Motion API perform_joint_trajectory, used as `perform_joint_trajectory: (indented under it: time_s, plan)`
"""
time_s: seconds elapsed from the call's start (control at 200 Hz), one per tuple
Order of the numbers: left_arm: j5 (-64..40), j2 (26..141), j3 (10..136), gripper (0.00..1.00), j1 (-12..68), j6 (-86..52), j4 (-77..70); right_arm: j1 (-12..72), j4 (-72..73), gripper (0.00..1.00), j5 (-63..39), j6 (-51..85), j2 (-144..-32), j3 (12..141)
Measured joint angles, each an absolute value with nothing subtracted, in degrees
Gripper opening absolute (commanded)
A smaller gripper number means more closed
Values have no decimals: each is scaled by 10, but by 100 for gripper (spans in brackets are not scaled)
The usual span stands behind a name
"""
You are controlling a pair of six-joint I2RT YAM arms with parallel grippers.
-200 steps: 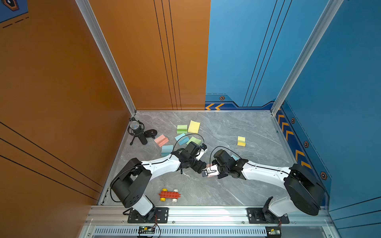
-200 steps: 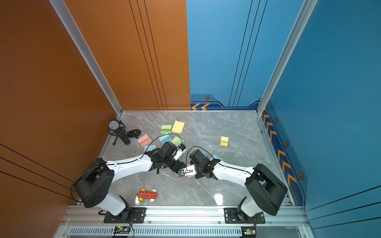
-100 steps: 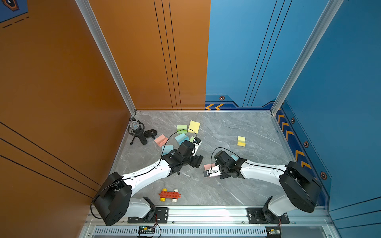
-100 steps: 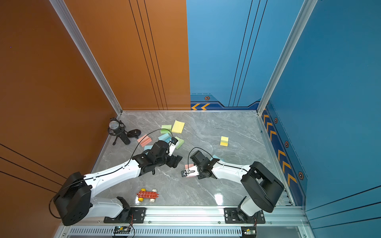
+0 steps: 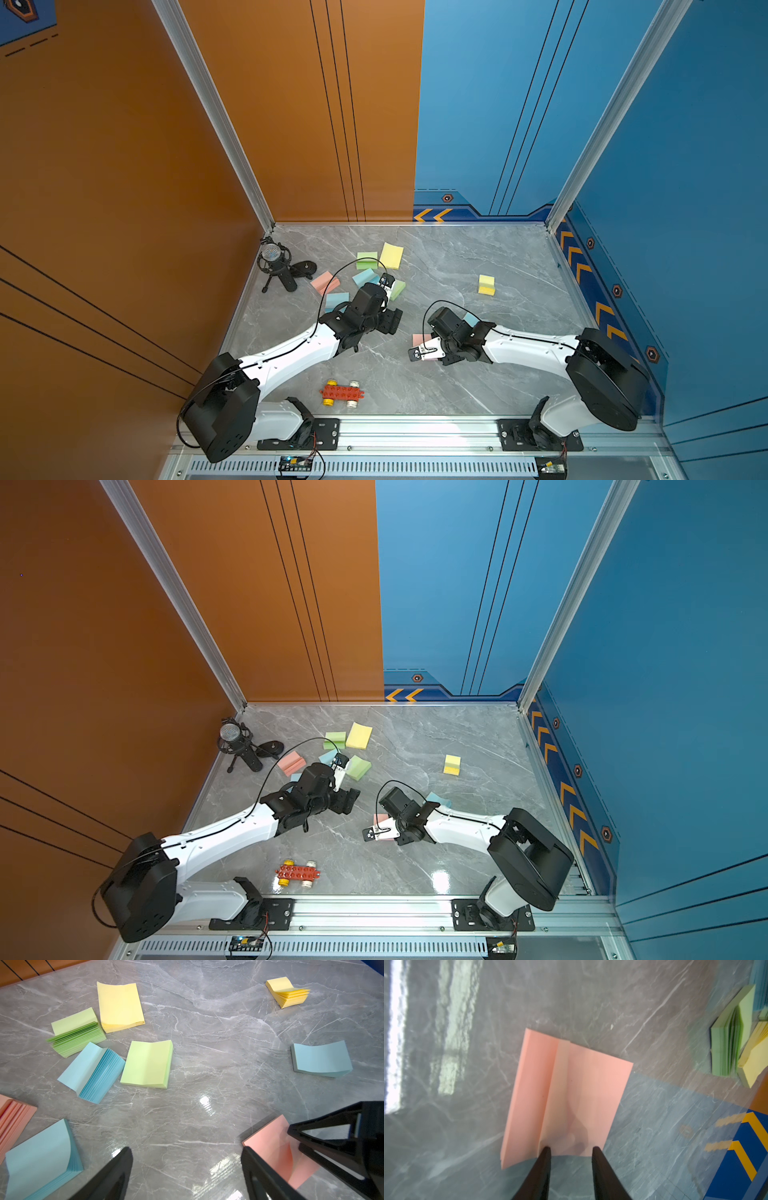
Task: Tear off pages from different memo pads
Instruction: Pick up the memo pad from the center of the board.
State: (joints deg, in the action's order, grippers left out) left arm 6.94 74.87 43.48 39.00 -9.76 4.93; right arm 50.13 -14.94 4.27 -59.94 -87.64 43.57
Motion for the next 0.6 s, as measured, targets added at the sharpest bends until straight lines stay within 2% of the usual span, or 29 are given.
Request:
perform_joint_trajectory:
  time_s: [0.601]
  plan:
    - [71,749,434,85,390,-104,49,534,-207,42,35,-536,-863,472]
